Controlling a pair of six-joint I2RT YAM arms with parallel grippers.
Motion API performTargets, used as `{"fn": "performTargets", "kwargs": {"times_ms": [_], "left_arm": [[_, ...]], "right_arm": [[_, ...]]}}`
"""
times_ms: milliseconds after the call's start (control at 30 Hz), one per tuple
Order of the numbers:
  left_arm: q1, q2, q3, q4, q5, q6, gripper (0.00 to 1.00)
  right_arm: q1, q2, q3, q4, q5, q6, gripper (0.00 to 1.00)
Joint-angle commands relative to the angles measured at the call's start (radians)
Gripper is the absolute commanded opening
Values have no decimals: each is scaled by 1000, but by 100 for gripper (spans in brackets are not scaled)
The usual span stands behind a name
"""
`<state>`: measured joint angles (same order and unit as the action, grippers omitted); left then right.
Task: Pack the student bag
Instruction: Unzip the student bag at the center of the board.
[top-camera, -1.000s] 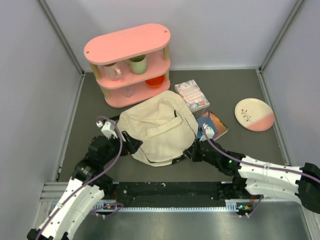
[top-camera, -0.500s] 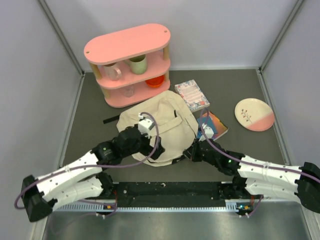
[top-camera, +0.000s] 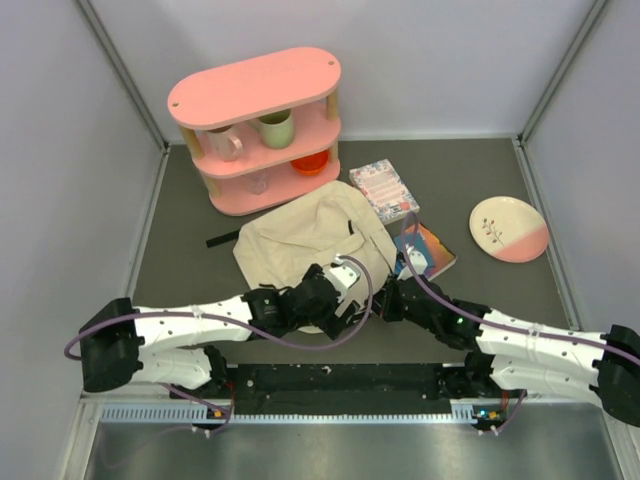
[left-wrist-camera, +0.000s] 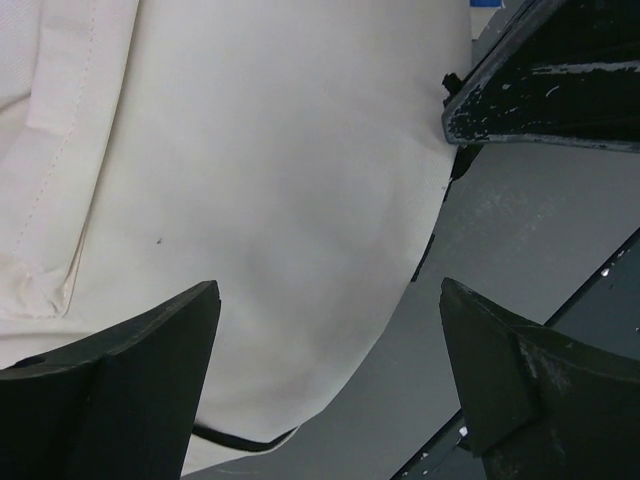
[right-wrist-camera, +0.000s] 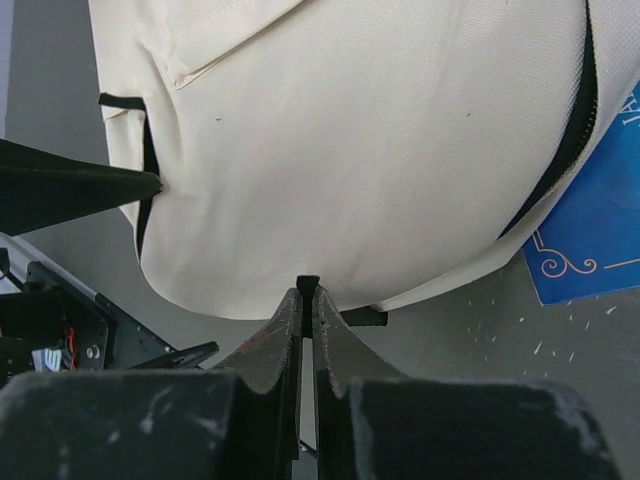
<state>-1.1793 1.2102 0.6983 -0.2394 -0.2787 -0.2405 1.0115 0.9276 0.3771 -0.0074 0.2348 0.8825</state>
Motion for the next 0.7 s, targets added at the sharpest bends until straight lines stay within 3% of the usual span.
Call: {"fn": "performTargets", "kwargs": {"times_ms": [0,300,333,433,533,567,667], "left_arm": [[-17,29,13,106,-16,-5,95],[-20,115,-17,181,-22,-40,86],[-20,124,-19,183,-30,-46,76],[-20,153,-19,184,-37,-66,61],[-20,132,-43,192,-57,-100,37],[-20,126,-51,192,-66,-123,20],[-22,78,-80,172,-94,-154,1]], "right_arm": [[-7,-23,52,14,18,-5,0],[-7,-36,54,14,17,-1,0],[-7,-38,49,14,18,3,0],[-8,-44,48,14,20,4,0],[-7,-46,49,11,29,4,0],[-8,-46,48,11,34,4,0],[-8,-46,49,-23,66,7,0]]}}
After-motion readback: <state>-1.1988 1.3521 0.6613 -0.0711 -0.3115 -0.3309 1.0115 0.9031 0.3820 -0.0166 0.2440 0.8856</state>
